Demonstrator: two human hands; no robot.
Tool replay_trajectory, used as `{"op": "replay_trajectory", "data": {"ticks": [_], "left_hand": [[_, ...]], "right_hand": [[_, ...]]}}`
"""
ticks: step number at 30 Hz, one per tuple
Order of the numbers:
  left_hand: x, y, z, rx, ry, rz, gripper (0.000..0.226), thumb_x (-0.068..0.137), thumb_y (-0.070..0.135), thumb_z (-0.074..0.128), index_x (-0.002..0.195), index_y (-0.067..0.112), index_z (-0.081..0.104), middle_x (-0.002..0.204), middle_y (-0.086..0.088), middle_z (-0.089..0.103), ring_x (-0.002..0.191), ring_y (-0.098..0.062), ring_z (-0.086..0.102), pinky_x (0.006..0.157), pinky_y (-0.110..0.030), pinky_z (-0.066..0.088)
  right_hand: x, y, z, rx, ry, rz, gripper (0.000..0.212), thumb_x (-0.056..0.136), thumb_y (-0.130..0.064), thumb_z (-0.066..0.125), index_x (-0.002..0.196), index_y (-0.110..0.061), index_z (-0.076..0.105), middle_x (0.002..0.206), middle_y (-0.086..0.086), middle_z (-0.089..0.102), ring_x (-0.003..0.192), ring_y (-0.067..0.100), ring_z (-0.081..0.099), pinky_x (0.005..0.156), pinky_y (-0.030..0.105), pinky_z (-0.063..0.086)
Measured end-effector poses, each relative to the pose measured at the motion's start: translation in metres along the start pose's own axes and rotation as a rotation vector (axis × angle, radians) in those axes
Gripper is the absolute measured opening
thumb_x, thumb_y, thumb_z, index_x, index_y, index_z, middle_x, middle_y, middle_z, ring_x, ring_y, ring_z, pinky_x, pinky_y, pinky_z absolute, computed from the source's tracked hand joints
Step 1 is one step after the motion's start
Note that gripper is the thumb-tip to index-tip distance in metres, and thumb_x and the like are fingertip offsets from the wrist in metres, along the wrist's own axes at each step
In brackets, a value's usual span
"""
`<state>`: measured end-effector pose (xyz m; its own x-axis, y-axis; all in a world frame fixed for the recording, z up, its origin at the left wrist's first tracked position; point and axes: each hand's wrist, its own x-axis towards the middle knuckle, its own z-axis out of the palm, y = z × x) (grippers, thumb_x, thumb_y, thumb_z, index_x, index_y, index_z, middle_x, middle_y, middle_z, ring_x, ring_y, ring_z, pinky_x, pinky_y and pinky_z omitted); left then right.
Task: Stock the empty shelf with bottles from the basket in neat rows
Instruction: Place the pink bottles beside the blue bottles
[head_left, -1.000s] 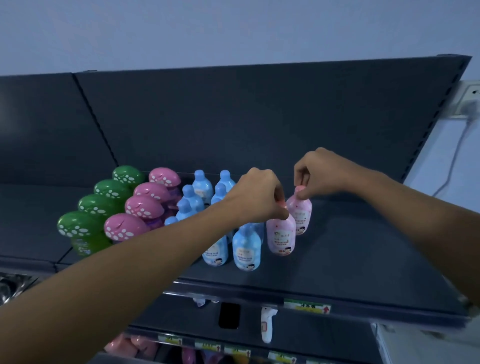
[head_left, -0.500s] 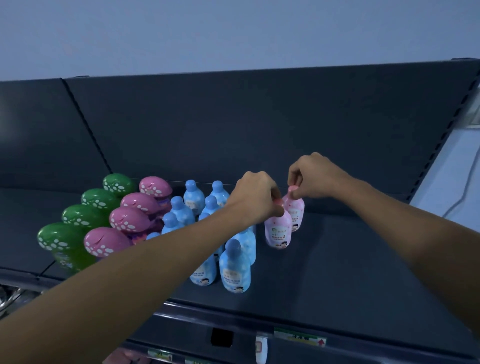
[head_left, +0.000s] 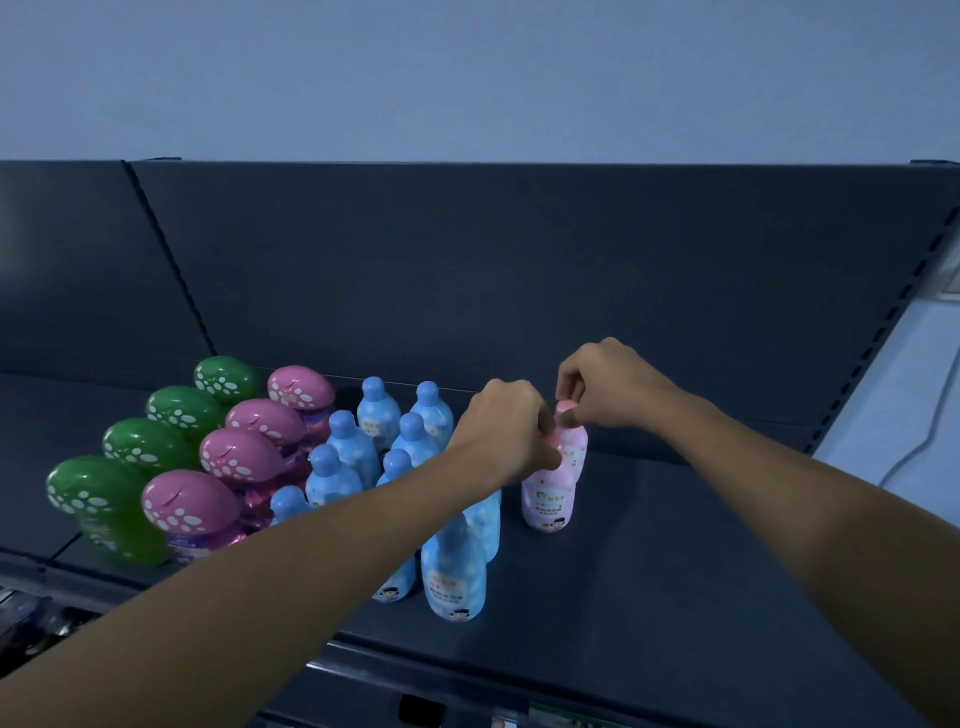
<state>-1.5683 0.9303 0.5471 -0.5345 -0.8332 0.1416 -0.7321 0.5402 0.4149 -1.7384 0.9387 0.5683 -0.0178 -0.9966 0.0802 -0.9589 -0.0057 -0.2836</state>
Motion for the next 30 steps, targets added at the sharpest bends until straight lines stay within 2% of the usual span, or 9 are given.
{"op": "replay_trajectory", "data": {"ticks": [10, 17, 30], "left_hand": [[0.004, -0.002, -0.001, 0.008, -0.034, -0.011, 0.014, 0.071, 0.027, 0.075, 0.085, 0.026, 0.079, 0.079, 0.003, 0.071, 0.076, -0.017, 0.067, 0.069, -0.036, 0.061], [0.003, 0.000, 0.003, 0.032, -0.049, 0.017, 0.020, 0.080, 0.032, 0.069, 0.094, 0.020, 0.074, 0.089, 0.000, 0.070, 0.087, -0.020, 0.063, 0.078, -0.037, 0.058], [0.002, -0.010, -0.001, -0.032, -0.082, 0.061, 0.020, 0.083, 0.034, 0.070, 0.094, 0.018, 0.075, 0.085, 0.001, 0.071, 0.090, -0.020, 0.061, 0.074, -0.036, 0.057]], "right_hand": [[0.010, -0.002, 0.007, -0.012, -0.013, 0.001, 0.016, 0.073, -0.023, 0.087, 0.079, -0.023, 0.072, 0.082, -0.010, 0.069, 0.080, 0.009, 0.067, 0.077, 0.036, 0.061], [0.014, 0.000, 0.010, 0.025, -0.016, 0.040, 0.016, 0.073, -0.021, 0.086, 0.077, -0.024, 0.071, 0.084, -0.010, 0.069, 0.085, 0.007, 0.065, 0.080, 0.036, 0.060], [0.013, -0.001, 0.010, 0.078, -0.030, 0.082, 0.020, 0.068, -0.023, 0.090, 0.075, -0.027, 0.072, 0.080, -0.013, 0.072, 0.082, 0.005, 0.069, 0.078, 0.033, 0.061]]}}
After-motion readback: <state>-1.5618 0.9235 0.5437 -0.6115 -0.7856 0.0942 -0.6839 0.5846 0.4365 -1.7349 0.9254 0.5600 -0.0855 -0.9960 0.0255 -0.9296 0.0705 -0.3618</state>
